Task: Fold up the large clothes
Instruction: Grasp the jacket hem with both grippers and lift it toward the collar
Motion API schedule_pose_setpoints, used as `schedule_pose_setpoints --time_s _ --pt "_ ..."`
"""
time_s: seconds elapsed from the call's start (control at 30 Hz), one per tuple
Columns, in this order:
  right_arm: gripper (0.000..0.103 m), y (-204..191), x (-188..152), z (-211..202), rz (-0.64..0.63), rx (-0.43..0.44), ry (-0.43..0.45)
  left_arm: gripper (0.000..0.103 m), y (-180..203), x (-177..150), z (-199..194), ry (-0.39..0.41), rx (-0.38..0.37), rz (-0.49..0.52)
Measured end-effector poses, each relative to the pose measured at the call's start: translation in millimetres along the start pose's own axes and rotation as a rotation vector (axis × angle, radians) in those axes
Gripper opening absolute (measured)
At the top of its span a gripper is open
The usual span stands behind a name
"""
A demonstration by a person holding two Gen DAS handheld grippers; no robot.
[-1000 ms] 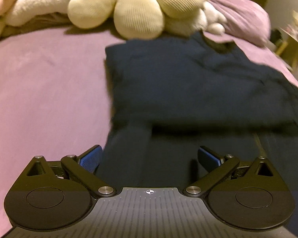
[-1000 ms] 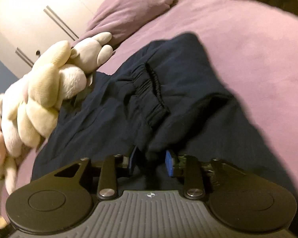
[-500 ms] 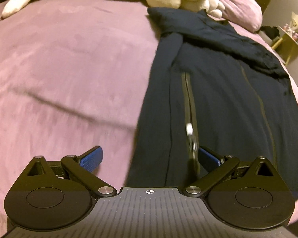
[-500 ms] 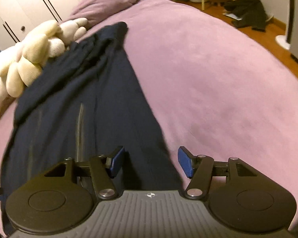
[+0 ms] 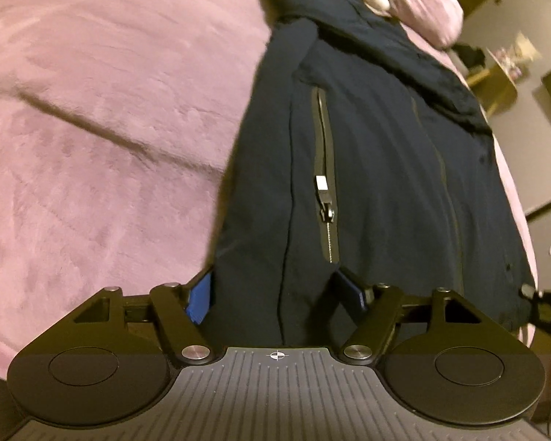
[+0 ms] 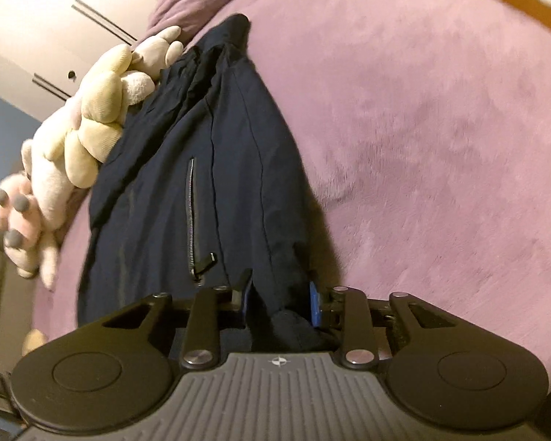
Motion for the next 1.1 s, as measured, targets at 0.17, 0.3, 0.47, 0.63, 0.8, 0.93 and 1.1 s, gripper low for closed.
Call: schedule_pose_setpoints --time_s 0.17,0.3,0.47,0.63,0.8,0.93,1.1 --pt "0.038 1 -3 5 -0.002 0.014 -0.054 0.063 4 1 -2 -0.046 -0.017 0.031" --pt "0.032 -5 -4 5 -0.031 0.023 -0.064 0.033 -5 3 -4 -0.049 -0.045 -0.013" --pt "0.024 -10 -3 3 -0.024 0.059 -0.070 0.021 -2 6 -24 -0.006 -0.148 -0.082" --pt "0.022 -20 5 -3 0.066 0.201 -0.040 0.019 15 33 -54 0.111 -0.278 -0.129" --pt "0.021 -47 40 -6 0.150 0.319 0.052 0.019 30 95 -56 0.207 -0.312 -0.217" --pt "0.021 -71 85 1 0.200 0.315 0.147 0.019 27 141 -39 0.265 -0.294 -0.330" --pt "0.021 -77 141 35 0.309 0.193 0.236 0.019 10 183 9 0.253 -0.204 -0.469"
Point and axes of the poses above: each gripper's, at about its wrist camera, not at the fingertips, and z roughly the way its jaws point, y to its right, x to its top, the point moved 4 cm from there along z, roughly the way its jaws point, and after that the axes turned 6 degrees about -y, right-handed, at the moved point
